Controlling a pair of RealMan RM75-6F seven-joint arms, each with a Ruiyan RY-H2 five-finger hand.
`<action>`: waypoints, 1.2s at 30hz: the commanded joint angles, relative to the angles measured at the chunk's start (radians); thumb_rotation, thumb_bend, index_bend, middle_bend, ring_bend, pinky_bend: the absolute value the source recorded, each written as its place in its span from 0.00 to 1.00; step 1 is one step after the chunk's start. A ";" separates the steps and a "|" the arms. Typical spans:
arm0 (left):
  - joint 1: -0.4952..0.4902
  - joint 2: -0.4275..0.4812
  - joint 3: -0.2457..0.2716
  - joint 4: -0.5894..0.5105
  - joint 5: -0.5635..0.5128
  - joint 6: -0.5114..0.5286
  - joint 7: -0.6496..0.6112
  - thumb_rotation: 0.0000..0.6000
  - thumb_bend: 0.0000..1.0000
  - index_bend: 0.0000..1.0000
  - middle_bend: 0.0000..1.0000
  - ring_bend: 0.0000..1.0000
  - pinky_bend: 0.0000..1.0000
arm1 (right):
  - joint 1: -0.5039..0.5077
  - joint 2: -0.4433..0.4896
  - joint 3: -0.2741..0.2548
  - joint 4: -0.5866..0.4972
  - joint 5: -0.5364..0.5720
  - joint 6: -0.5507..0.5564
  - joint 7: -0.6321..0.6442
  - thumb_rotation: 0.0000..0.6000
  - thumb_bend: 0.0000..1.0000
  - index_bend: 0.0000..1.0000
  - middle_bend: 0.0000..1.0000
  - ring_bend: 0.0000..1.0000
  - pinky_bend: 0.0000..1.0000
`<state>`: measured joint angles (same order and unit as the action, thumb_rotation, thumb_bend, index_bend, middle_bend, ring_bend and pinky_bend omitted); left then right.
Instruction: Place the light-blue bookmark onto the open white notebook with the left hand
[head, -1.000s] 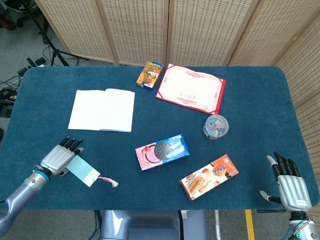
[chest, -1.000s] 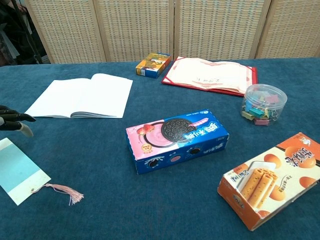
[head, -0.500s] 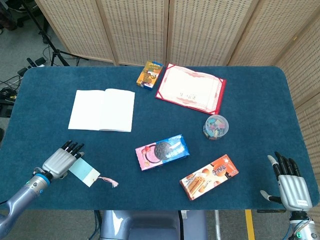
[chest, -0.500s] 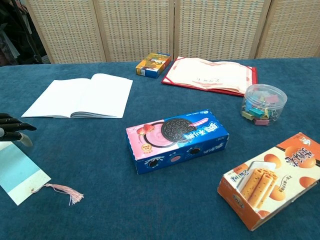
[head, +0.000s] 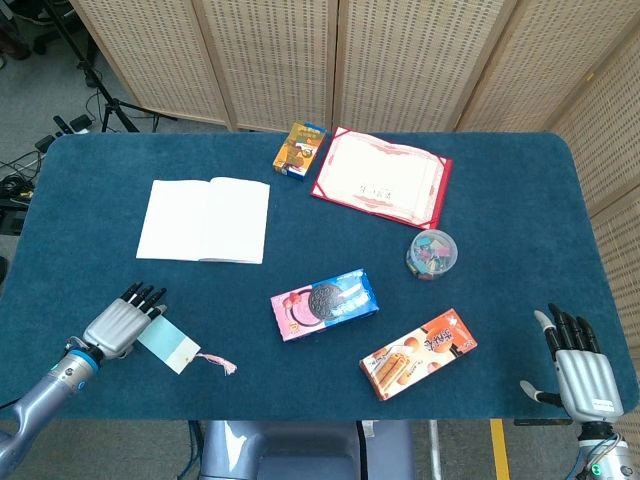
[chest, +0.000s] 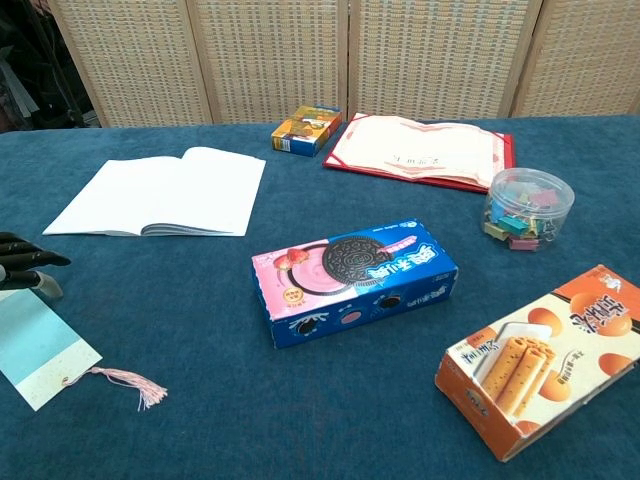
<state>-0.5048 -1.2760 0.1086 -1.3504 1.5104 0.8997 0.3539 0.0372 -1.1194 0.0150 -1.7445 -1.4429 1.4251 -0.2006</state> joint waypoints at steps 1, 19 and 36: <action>0.008 -0.012 0.005 0.016 0.011 0.018 -0.010 1.00 0.22 0.22 0.00 0.00 0.00 | 0.000 -0.001 0.000 0.000 -0.001 0.000 -0.001 1.00 0.10 0.00 0.00 0.00 0.00; 0.025 -0.057 0.013 0.071 0.025 0.047 -0.025 1.00 0.31 0.30 0.00 0.00 0.00 | 0.000 -0.003 -0.001 0.002 -0.004 0.002 -0.002 1.00 0.10 0.00 0.00 0.00 0.00; 0.034 -0.067 0.010 0.093 0.024 0.065 -0.040 1.00 0.42 0.43 0.00 0.00 0.00 | -0.001 -0.006 -0.001 0.005 -0.010 0.008 0.000 1.00 0.10 0.00 0.00 0.00 0.00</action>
<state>-0.4709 -1.3427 0.1182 -1.2575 1.5344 0.9647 0.3141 0.0362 -1.1253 0.0141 -1.7399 -1.4534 1.4333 -0.2011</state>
